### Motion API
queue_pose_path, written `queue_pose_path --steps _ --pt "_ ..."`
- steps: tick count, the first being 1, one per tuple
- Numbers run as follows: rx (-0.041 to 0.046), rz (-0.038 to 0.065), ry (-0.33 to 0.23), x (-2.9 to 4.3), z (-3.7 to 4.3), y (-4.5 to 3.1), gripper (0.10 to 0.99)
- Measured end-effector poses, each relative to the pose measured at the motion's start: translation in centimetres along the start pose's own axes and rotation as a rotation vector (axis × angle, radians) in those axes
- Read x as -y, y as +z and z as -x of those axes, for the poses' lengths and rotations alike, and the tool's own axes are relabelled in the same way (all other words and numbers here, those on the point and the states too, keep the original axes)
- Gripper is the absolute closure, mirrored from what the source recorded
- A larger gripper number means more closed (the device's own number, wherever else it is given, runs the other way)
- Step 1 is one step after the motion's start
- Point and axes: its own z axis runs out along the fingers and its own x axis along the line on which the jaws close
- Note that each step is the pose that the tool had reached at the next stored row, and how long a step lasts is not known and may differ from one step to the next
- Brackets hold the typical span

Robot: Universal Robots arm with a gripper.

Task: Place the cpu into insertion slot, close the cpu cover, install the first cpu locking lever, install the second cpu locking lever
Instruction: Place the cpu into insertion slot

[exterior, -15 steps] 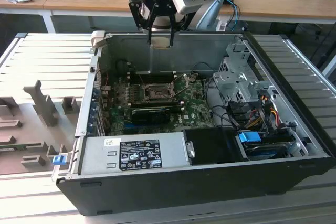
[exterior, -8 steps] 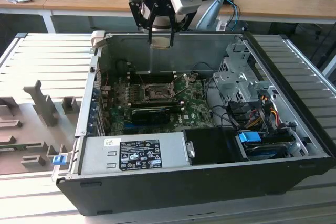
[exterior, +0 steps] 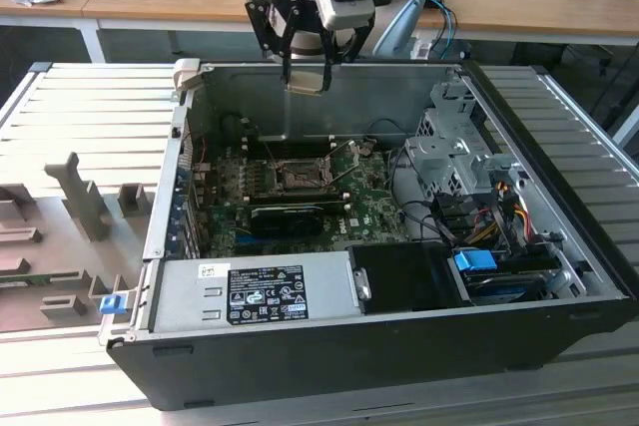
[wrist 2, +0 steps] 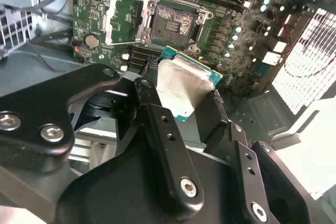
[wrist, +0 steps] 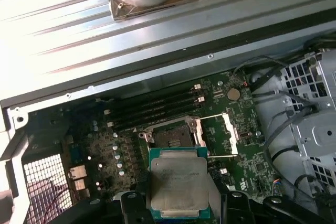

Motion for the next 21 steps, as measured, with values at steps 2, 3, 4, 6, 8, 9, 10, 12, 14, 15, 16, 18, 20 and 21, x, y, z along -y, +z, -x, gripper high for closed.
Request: queue_pose_path --steps 2,3,4,6,8,9,10,12,14,15,16,18,20,21 --pt "0.0013 0.001 0.015 0.02 0.00 0.03 0.557" --pt "0.0020 0.001 0.022 0.02 0.00 0.03 0.557" --pt "0.0024 0.001 0.027 0.02 -0.02 0.03 0.557" --pt "0.0032 0.001 0.036 0.04 -0.02 0.05 0.557" --pt "0.0042 0.001 0.047 0.04 -0.02 0.07 0.557" --pt "0.0055 0.001 0.062 0.05 -0.02 0.08 0.557" --pt "0.0065 0.001 0.073 0.05 -0.02 0.09 0.557" --pt "0.0072 0.001 0.080 0.05 -0.02 0.10 0.557" --pt "0.0080 0.002 0.090 0.05 -0.02 0.10 0.557" --pt "0.0084 0.002 0.093 0.05 -0.02 0.10 0.557" --pt "0.0087 0.002 0.097 0.05 -0.02 0.10 0.557" --pt "0.0096 0.002 0.106 0.04 -0.01 0.10 0.557" --pt "0.0107 0.001 0.116 0.04 0.01 0.11 0.557" --pt "0.0113 0.001 0.120 0.04 0.01 0.11 0.557"
